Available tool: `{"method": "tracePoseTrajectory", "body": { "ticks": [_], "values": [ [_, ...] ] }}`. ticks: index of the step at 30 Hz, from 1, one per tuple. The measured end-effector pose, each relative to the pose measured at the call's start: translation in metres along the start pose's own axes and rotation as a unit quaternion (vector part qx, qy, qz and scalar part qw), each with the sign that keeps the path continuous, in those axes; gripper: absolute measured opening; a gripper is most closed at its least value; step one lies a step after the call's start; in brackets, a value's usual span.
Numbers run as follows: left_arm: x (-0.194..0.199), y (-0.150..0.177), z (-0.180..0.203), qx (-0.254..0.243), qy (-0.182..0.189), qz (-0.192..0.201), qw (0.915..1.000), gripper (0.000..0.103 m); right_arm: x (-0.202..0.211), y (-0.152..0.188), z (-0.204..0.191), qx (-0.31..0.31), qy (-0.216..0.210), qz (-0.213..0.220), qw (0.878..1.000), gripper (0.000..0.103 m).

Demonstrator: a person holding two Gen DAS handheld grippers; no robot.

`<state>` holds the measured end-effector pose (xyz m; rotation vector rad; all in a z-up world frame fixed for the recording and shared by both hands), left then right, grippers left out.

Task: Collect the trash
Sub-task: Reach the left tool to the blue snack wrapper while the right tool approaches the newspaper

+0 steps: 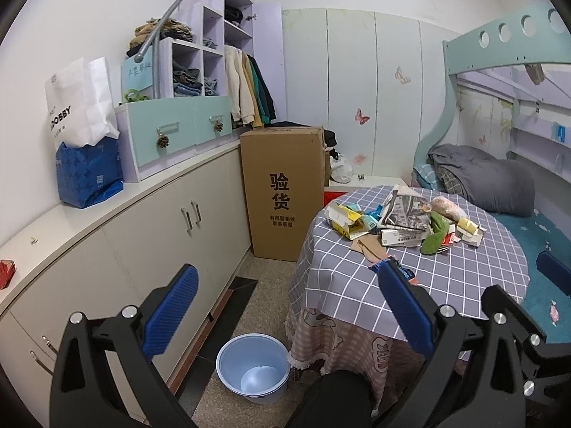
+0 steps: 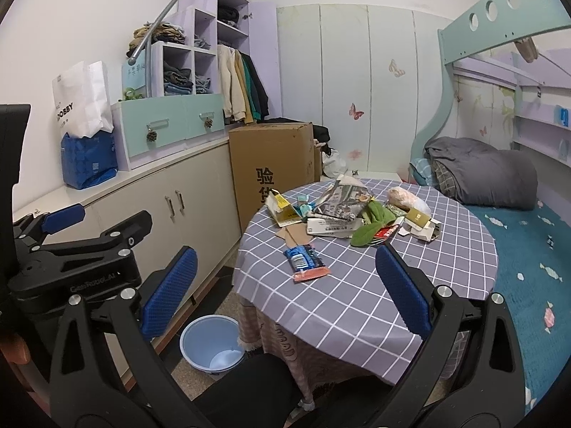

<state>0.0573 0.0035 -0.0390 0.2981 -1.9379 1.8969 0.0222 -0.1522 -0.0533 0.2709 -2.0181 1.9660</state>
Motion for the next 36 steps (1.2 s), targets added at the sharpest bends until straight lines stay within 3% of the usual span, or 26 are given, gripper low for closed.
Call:
{"method": "tracePoseTrajectory", "body": {
  "ticks": [7, 13, 24, 29, 30, 32, 35, 36],
  "values": [
    [-0.049, 0.001, 0.016, -0.002, 0.004, -0.035, 0.9994, 0.099, -0.041, 0.006, 0.034, -0.017, 0.019, -0.019, 0.999, 0.097],
    [-0.093, 0.006, 0.033, 0.011, 0.029, -0.075, 0.9967, 0.099, -0.072, 0.011, 0.067, -0.050, 0.030, -0.044, 0.997, 0.097],
    [-0.179, 0.021, 0.095, 0.001, 0.082, -0.164, 0.9831, 0.099, -0.121, 0.033, 0.133, -0.118, 0.084, -0.104, 0.984, 0.097],
    [-0.214, 0.032, 0.113, -0.004, 0.074, -0.202, 0.9765, 0.098, -0.141, 0.042, 0.147, -0.129, 0.091, -0.136, 0.978, 0.097],
    [-0.218, 0.033, 0.114, -0.003, 0.075, -0.205, 0.9759, 0.097, -0.145, 0.042, 0.148, -0.129, 0.089, -0.139, 0.978, 0.097],
    [-0.226, 0.036, 0.116, -0.010, 0.061, -0.213, 0.9752, 0.075, -0.150, 0.043, 0.149, -0.124, 0.089, -0.145, 0.978, 0.097],
    [-0.229, 0.037, 0.120, -0.014, 0.082, -0.221, 0.9717, 0.063, -0.156, 0.041, 0.149, -0.124, 0.083, -0.150, 0.977, 0.097],
    [-0.228, 0.036, 0.120, -0.014, 0.090, -0.221, 0.9709, 0.049, -0.157, 0.040, 0.149, -0.124, 0.081, -0.150, 0.978, 0.097]
  ]
}}
Point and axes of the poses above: each gripper's, at about its wrist camera, not at the fingertips, and x roughly against the way its jaws point, z to its right, y to its underside, the point moved 3 cm from there along -x, roughly the way its jaws point, and after that the axes turned 9 degrees about y, right-handed, at the moved point
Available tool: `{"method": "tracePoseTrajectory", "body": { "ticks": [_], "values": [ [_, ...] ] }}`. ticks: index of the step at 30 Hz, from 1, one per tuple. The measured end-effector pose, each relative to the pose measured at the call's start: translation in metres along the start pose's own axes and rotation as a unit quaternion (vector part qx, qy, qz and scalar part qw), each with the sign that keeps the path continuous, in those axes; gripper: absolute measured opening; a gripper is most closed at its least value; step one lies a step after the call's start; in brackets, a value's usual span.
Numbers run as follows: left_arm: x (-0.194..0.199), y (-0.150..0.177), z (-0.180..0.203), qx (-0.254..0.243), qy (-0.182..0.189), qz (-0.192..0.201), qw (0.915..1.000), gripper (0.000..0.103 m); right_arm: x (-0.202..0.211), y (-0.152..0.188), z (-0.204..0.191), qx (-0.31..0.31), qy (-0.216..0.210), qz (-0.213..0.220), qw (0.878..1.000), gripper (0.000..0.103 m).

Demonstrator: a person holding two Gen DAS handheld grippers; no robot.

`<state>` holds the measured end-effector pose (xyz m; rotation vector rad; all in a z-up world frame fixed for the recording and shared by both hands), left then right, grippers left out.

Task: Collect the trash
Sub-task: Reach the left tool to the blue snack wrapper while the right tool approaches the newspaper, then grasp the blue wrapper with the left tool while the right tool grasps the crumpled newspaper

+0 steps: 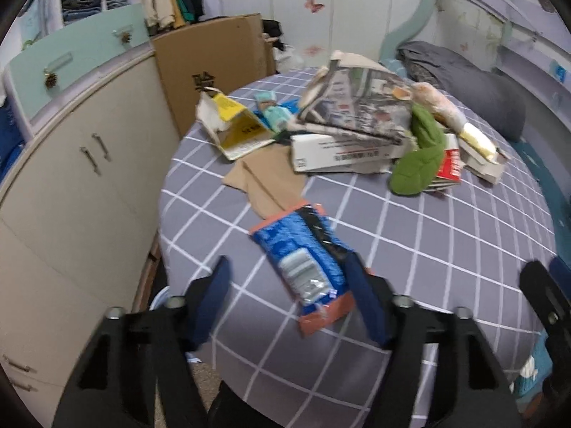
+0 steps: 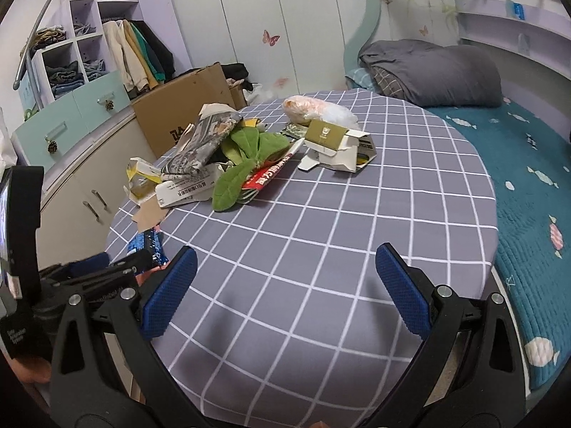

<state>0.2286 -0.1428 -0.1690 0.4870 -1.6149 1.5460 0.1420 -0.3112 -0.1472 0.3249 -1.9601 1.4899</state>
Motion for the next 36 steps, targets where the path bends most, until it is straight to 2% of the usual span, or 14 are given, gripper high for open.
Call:
{"method": "tracePoseTrajectory", "body": {
  "ticks": [1, 2, 4, 7, 12, 15, 17, 18, 19, 22, 27, 28, 31, 36],
  "values": [
    [0.000, 0.000, 0.001, -0.001, 0.009, 0.001, 1.0000, 0.026, -0.001, -0.001, -0.002, 0.001, -0.001, 0.000, 1.000, 0.097],
    [0.002, -0.001, 0.001, -0.001, 0.010, 0.002, 0.9999, 0.026, -0.002, -0.003, -0.004, 0.001, -0.003, 0.000, 1.000, 0.097],
    [0.006, -0.002, -0.001, -0.002, 0.017, 0.013, 0.9998, 0.000, -0.004, -0.008, -0.007, 0.001, -0.010, -0.002, 1.000, 0.097],
    [0.012, -0.004, -0.005, 0.010, 0.064, 0.016, 0.9978, 0.000, -0.005, -0.015, -0.014, 0.004, -0.021, 0.000, 1.000, 0.097],
    [0.031, -0.012, -0.012, 0.011, 0.081, 0.055, 0.9952, 0.000, -0.011, -0.026, -0.028, 0.006, -0.041, -0.003, 0.999, 0.097],
    [0.029, -0.016, -0.018, 0.023, 0.068, 0.044, 0.9965, 0.002, -0.018, -0.031, -0.032, -0.003, -0.049, -0.014, 0.999, 0.097],
    [0.017, -0.012, -0.016, 0.031, 0.084, 0.017, 0.9958, 0.020, -0.020, -0.030, -0.031, -0.004, -0.043, -0.014, 0.999, 0.097],
    [0.012, -0.011, -0.015, 0.034, 0.079, 0.006, 0.9963, 0.052, -0.021, -0.030, -0.030, -0.007, -0.042, -0.017, 0.999, 0.097],
    [0.013, -0.010, -0.015, 0.036, 0.080, 0.010, 0.9961, 0.065, -0.023, -0.029, -0.029, -0.010, -0.041, -0.020, 0.999, 0.097],
    [0.008, -0.010, -0.003, 0.023, 0.073, 0.016, 0.9970, 0.071, -0.024, -0.027, -0.023, -0.015, -0.034, -0.023, 0.999, 0.097],
    [-0.024, -0.004, 0.013, -0.011, 0.031, -0.022, 0.9992, 0.069, -0.028, -0.026, -0.011, -0.018, -0.019, -0.025, 0.999, 0.097],
    [-0.023, -0.004, 0.015, -0.021, 0.022, -0.014, 0.9995, 0.048, -0.030, -0.026, -0.009, -0.018, -0.019, -0.027, 0.999, 0.097],
    [-0.022, -0.006, 0.016, -0.015, 0.040, -0.014, 0.9990, 0.034, -0.033, -0.027, -0.007, -0.017, -0.019, -0.030, 0.999, 0.097],
    [-0.009, -0.010, 0.007, -0.006, 0.077, 0.004, 0.9970, 0.030, -0.039, -0.034, -0.008, -0.023, -0.027, -0.027, 0.999, 0.097]
  ]
}}
Point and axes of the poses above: each gripper's, at about its wrist camera, not at the fingertips, and x roughly against the way its jaws point, z to its right, y to its underside, the point moved 3 cm from there along -x, roughly the way its jaws point, and after that the axes turned 9 degrees about y, right-handed, at the moved point
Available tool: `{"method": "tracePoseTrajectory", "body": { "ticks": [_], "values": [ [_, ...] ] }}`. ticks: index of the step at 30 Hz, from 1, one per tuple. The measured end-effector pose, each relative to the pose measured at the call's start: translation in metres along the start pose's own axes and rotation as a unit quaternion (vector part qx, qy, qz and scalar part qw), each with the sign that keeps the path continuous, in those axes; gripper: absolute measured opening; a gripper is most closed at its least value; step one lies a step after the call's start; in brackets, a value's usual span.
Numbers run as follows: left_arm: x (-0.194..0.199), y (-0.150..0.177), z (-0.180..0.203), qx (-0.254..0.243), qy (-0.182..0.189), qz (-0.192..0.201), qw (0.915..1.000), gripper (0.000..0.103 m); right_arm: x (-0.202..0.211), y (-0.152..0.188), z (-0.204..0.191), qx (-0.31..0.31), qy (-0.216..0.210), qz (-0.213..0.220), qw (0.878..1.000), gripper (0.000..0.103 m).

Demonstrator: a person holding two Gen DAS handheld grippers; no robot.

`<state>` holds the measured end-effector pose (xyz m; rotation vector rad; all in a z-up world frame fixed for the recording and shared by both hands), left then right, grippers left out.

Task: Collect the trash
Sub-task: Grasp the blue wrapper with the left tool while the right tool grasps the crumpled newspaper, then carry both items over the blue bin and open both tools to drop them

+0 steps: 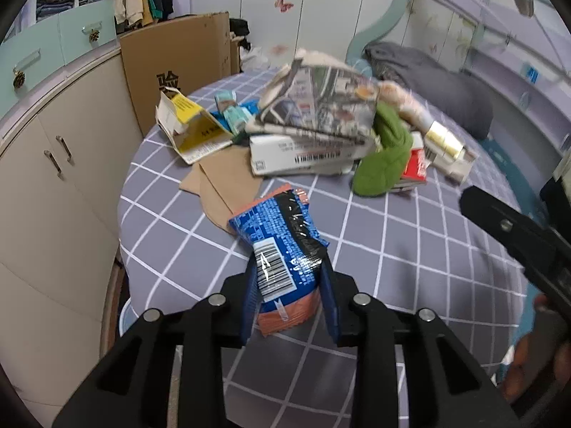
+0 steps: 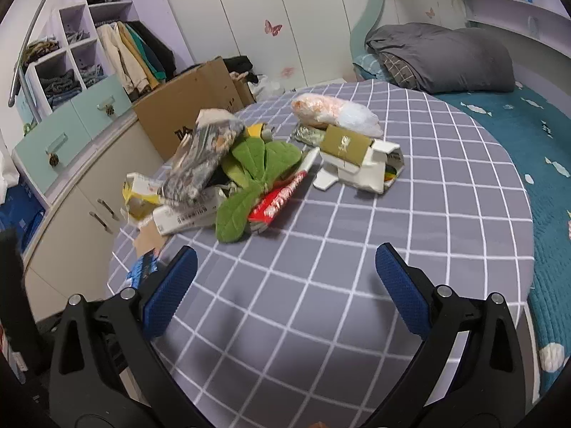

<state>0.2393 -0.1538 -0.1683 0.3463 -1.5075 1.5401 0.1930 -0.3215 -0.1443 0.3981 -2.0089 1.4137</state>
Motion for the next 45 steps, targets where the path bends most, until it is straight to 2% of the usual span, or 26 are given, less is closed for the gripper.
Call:
{"method": "tracePoseTrajectory", "body": {
  "ticks": [4, 7, 10, 13, 18, 21, 24, 27, 30, 31, 32, 33, 34, 38, 45],
  "values": [
    [0.020, -0.011, -0.010, 0.021, 0.023, 0.032, 0.9990, 0.030, -0.007, -0.016, -0.011, -0.019, -0.049, -0.007, 0.999, 0.097],
    [0.037, -0.021, -0.017, 0.031, 0.024, 0.060, 0.9974, 0.030, -0.017, -0.030, -0.028, -0.027, -0.089, -0.014, 0.996, 0.096],
    [0.050, -0.038, -0.030, 0.039, 0.012, 0.083, 0.9958, 0.030, -0.037, -0.044, -0.041, -0.043, -0.119, -0.029, 0.992, 0.090],
    [0.054, -0.052, -0.043, 0.044, -0.006, 0.095, 0.9945, 0.030, -0.063, -0.056, -0.050, -0.059, -0.132, -0.052, 0.988, 0.076],
    [0.058, -0.066, -0.066, 0.056, -0.022, 0.100, 0.9931, 0.030, -0.094, -0.066, -0.062, -0.064, -0.121, -0.080, 0.987, 0.070],
    [0.059, -0.068, -0.079, 0.064, -0.027, 0.099, 0.9927, 0.030, -0.100, -0.071, -0.066, -0.063, -0.113, -0.080, 0.988, 0.055],
    [0.057, -0.069, -0.088, 0.071, -0.023, 0.096, 0.9926, 0.030, -0.102, -0.077, -0.072, -0.054, -0.107, -0.080, 0.990, 0.054],
    [0.055, -0.067, -0.095, 0.077, -0.021, 0.093, 0.9925, 0.030, -0.093, -0.081, -0.077, -0.041, -0.078, -0.060, 0.994, 0.054],
    [0.052, -0.066, -0.101, 0.081, -0.017, 0.090, 0.9924, 0.030, -0.096, -0.082, -0.088, -0.030, -0.087, -0.071, 0.993, 0.054],
    [0.051, -0.065, -0.103, 0.083, -0.016, 0.090, 0.9924, 0.030, -0.101, -0.081, -0.091, -0.030, -0.089, -0.082, 0.992, 0.043],
    [0.051, -0.065, -0.107, 0.084, -0.014, 0.089, 0.9924, 0.030, -0.104, -0.080, -0.093, -0.028, -0.088, -0.086, 0.992, 0.024],
    [0.051, -0.065, -0.109, 0.085, -0.014, 0.089, 0.9924, 0.030, -0.106, -0.080, -0.094, -0.025, -0.085, -0.086, 0.992, 0.023],
    [0.052, -0.065, -0.111, 0.085, -0.014, 0.088, 0.9923, 0.030, -0.104, -0.081, -0.096, -0.024, -0.089, -0.081, 0.992, 0.017],
    [0.056, -0.061, -0.126, 0.096, -0.018, 0.091, 0.9911, 0.030, -0.080, -0.087, -0.112, -0.003, -0.103, -0.034, 0.994, 0.007],
    [0.077, -0.050, -0.163, 0.125, -0.017, 0.107, 0.9863, 0.030, -0.028, -0.090, -0.154, 0.049, -0.129, 0.025, 0.990, 0.006]
  ]
}}
Point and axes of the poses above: each gripper's, at about its wrist camera, not at the fingertips, and x roughly against the way its jaws point, z to its right, y to its underside, the point moved 3 cm from there along -x, roughly the way its jaws point, and after that the axes turned 9 degrees about y, right-handed, at the moved point
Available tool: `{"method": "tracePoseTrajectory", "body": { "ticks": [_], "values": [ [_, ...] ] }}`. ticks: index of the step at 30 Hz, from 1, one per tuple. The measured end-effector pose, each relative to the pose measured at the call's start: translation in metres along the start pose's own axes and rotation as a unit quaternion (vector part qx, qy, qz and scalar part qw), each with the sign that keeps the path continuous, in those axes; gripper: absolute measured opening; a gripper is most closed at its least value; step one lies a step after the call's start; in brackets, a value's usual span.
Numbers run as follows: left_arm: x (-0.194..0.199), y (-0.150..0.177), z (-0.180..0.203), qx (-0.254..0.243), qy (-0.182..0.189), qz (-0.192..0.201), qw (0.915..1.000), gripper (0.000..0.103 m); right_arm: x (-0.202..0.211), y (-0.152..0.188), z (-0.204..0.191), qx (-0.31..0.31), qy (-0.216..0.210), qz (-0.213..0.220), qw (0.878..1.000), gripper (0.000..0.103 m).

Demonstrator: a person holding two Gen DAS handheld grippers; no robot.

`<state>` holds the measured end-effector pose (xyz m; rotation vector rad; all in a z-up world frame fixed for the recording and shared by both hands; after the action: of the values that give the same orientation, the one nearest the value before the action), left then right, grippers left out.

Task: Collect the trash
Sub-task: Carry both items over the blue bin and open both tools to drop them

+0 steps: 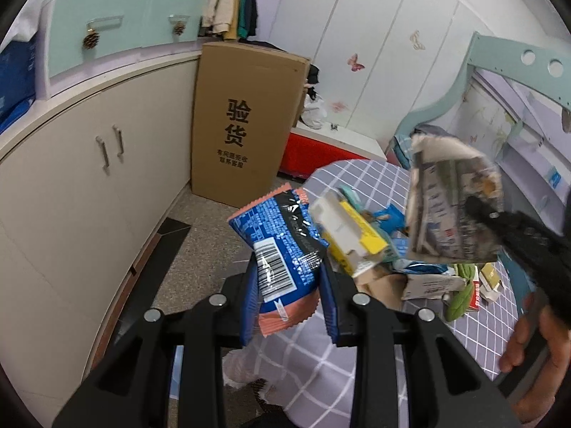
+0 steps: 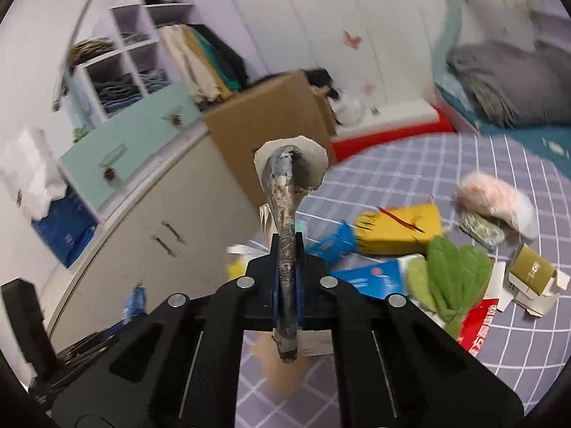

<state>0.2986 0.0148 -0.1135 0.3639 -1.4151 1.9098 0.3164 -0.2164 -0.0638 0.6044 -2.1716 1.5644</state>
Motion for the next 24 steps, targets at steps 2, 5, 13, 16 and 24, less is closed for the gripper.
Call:
{"method": "tracePoseTrajectory", "body": {
  "ticks": [2, 5, 13, 16, 24],
  "values": [
    [0.007, 0.001, -0.014, 0.007, -0.004, 0.003, 1.0000, 0.030, 0.014, 0.005, -0.024, 0.022, -0.015, 0.012, 1.000, 0.006],
    [0.016, 0.009, -0.040, 0.019, -0.020, 0.003, 0.9996, 0.030, 0.017, 0.032, -0.074, 0.063, -0.061, -0.004, 0.996, 0.006],
    [0.009, 0.057, -0.134, 0.071, -0.078, -0.053, 0.9931, 0.030, -0.042, 0.135, -0.170, 0.144, -0.107, -0.117, 0.977, 0.006],
    [-0.009, 0.082, -0.169, 0.096, -0.097, -0.090, 0.9865, 0.030, -0.080, 0.172, -0.186, 0.162, -0.092, -0.164, 0.969, 0.006],
    [-0.060, 0.114, -0.223, 0.137, -0.100, -0.159, 0.9726, 0.056, -0.142, 0.247, -0.203, 0.185, -0.059, -0.250, 0.949, 0.006]
  ]
}}
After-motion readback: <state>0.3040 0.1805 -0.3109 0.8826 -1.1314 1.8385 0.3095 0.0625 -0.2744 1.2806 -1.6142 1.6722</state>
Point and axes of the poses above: each gripper's, at about its wrist camera, not at the fingertips, and x roughly against the way its jaws point, z to its right, y to its underside, the point moved 3 cm from there along -x, roughly the way its jaws point, and after that the axes turned 9 degrees about y, right-handed, at the moved point
